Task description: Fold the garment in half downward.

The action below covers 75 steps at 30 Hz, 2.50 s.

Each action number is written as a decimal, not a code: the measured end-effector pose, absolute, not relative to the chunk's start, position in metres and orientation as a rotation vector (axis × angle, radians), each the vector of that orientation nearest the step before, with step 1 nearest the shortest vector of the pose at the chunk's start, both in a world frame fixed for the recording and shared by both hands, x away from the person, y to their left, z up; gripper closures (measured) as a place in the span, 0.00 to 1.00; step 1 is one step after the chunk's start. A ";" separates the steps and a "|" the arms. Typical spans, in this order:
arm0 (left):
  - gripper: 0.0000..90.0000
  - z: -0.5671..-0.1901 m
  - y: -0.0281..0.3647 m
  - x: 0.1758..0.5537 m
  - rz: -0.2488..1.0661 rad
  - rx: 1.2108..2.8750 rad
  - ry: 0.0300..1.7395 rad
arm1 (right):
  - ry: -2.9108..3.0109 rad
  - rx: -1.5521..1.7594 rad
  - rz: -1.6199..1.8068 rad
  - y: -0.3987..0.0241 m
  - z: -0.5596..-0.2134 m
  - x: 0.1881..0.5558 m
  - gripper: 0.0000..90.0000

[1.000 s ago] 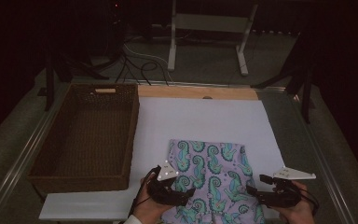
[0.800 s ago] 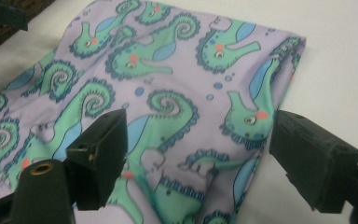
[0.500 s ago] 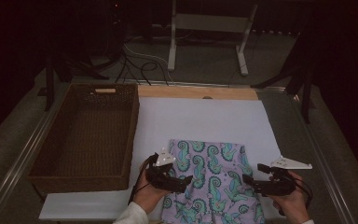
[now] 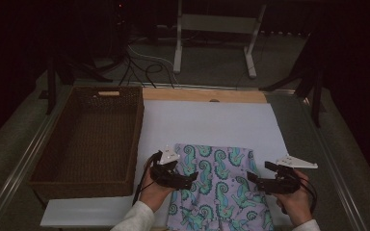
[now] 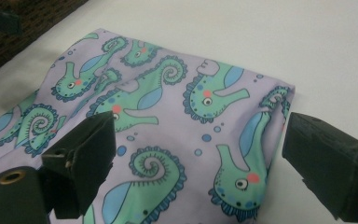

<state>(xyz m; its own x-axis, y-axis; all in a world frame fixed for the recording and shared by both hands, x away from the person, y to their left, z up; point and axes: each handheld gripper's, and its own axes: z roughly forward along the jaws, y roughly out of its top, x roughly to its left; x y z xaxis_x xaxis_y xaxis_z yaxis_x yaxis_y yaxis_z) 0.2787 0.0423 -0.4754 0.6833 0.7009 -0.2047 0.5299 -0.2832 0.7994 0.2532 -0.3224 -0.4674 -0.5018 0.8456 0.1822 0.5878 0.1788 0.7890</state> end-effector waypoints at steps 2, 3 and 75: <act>0.00 -0.476 0.042 0.281 0.224 1.963 0.952 | 2.160 1.362 1.234 -0.320 -0.468 0.255 0.11; 0.00 -0.477 0.042 0.283 0.223 1.967 0.949 | 2.158 1.363 1.229 -0.319 -0.467 0.256 0.11; 0.00 -0.499 0.039 0.360 0.310 1.955 1.101 | 2.098 1.512 1.056 -0.320 -0.502 0.345 0.23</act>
<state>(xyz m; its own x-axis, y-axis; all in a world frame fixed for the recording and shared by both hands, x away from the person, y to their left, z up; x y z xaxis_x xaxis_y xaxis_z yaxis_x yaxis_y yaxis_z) 0.3598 0.0390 -0.4985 0.5817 0.7933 -0.1796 0.5826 -0.2523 0.7726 0.3452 -0.3202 -0.5016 -0.3717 0.9177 0.1404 0.6596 0.1547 0.7355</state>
